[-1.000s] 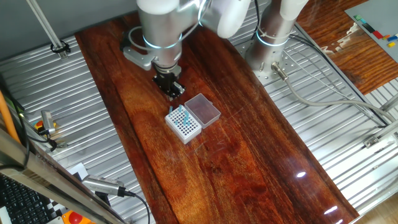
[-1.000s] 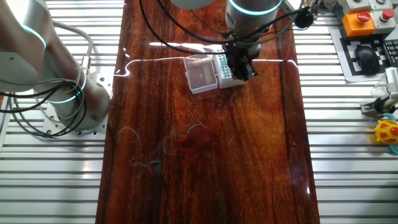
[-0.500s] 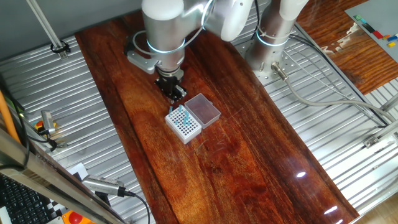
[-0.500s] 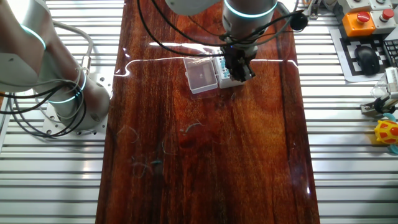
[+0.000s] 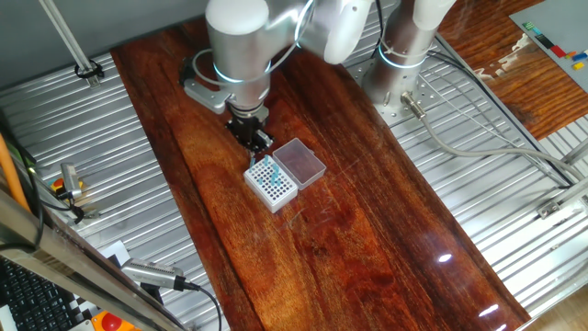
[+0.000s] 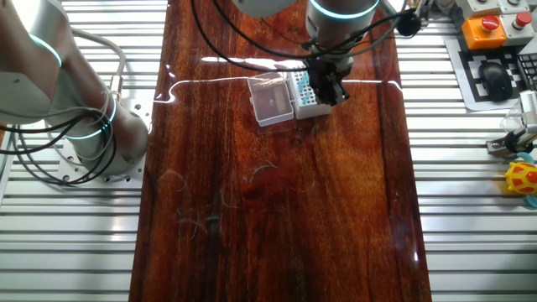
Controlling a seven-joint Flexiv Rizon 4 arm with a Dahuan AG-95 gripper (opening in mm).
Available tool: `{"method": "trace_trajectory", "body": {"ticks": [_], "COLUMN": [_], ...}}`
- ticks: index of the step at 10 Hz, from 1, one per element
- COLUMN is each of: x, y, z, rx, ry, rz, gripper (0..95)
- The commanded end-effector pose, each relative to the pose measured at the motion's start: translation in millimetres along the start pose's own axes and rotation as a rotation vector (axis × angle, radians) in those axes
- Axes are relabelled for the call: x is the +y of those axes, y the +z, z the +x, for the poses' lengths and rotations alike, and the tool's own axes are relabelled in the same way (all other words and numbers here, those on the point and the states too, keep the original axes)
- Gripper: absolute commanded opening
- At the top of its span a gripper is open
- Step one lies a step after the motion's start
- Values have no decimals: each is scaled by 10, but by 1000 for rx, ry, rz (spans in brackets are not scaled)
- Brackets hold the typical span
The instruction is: Insert a medium pipette tip into the holder for medium pipette tips
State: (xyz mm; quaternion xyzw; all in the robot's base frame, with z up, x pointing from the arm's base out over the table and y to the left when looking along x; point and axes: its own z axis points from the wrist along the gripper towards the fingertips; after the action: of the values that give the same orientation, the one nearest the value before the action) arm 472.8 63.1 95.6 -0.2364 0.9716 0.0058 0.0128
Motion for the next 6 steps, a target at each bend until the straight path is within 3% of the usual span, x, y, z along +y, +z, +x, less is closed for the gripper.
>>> {"method": "trace_trajectory", "body": {"ticks": [1, 4, 6], "x": [-1, -20, -119], "y": [-4, -28, -99], "z": [-3, -1, 60], "rx": [2, 9, 12], "ry": [-1, -14, -40], "rz": [3, 6, 5], "gripper": [0, 0, 0]}}
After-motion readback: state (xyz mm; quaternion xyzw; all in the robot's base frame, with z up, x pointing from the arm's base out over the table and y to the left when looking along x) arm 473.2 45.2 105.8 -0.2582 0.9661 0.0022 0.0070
